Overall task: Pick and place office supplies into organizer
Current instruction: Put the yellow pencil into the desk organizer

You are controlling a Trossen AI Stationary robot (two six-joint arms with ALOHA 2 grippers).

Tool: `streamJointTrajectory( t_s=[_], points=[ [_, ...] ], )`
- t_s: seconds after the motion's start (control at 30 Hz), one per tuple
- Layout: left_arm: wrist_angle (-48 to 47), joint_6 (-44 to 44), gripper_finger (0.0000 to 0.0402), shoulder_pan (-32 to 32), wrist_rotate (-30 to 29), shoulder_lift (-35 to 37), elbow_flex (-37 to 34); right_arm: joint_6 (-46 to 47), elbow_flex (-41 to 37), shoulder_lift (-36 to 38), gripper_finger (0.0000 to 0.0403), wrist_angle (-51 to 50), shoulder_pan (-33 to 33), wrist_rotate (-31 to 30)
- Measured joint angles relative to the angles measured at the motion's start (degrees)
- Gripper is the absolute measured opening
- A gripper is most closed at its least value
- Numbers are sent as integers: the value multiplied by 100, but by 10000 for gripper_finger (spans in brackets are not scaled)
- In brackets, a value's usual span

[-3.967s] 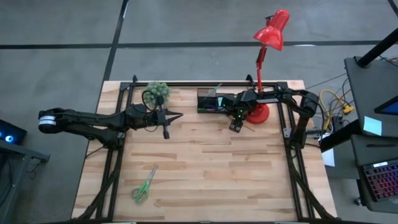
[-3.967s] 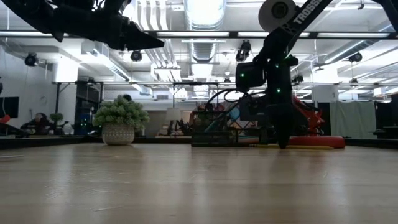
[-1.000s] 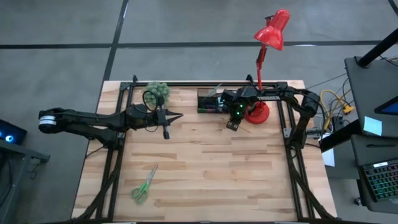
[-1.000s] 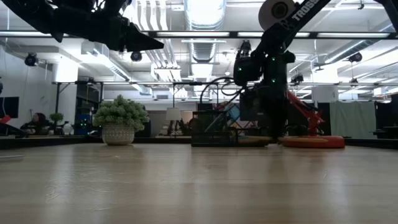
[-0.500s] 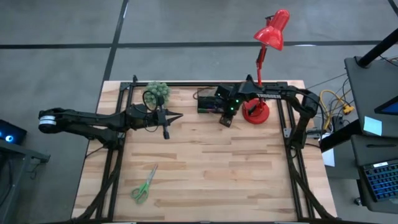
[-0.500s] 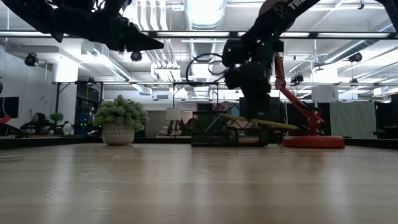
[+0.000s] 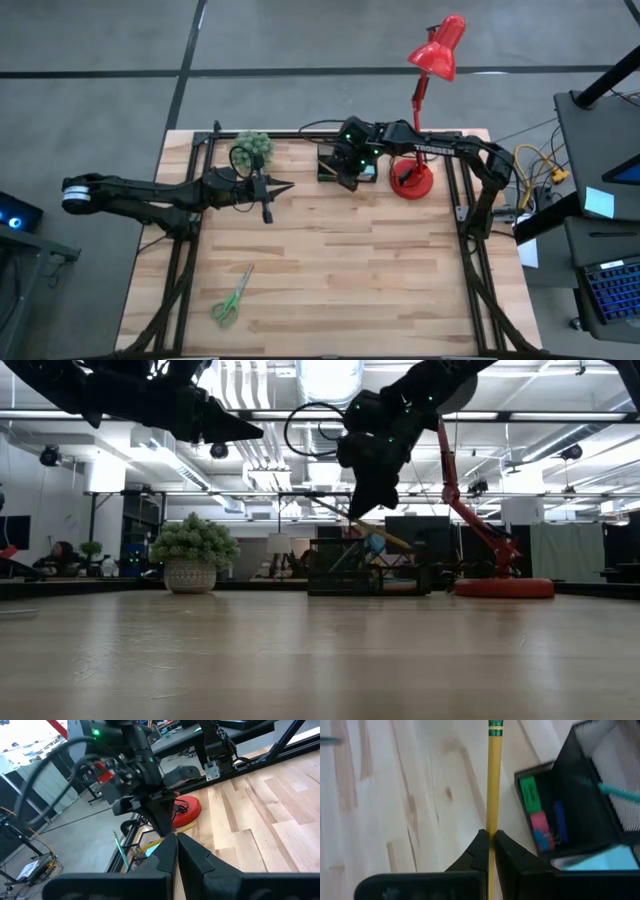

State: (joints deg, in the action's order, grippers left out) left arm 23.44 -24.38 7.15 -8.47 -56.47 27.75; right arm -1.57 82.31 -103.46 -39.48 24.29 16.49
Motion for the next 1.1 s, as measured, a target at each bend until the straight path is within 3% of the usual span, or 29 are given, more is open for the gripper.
streamJointTrajectory(
  t_s=[1.1],
  points=[
    [-14, 2, 0, -1, 1, 4, 0, -306, 84, 26, 8, 2404, 663, -1]
  ],
)
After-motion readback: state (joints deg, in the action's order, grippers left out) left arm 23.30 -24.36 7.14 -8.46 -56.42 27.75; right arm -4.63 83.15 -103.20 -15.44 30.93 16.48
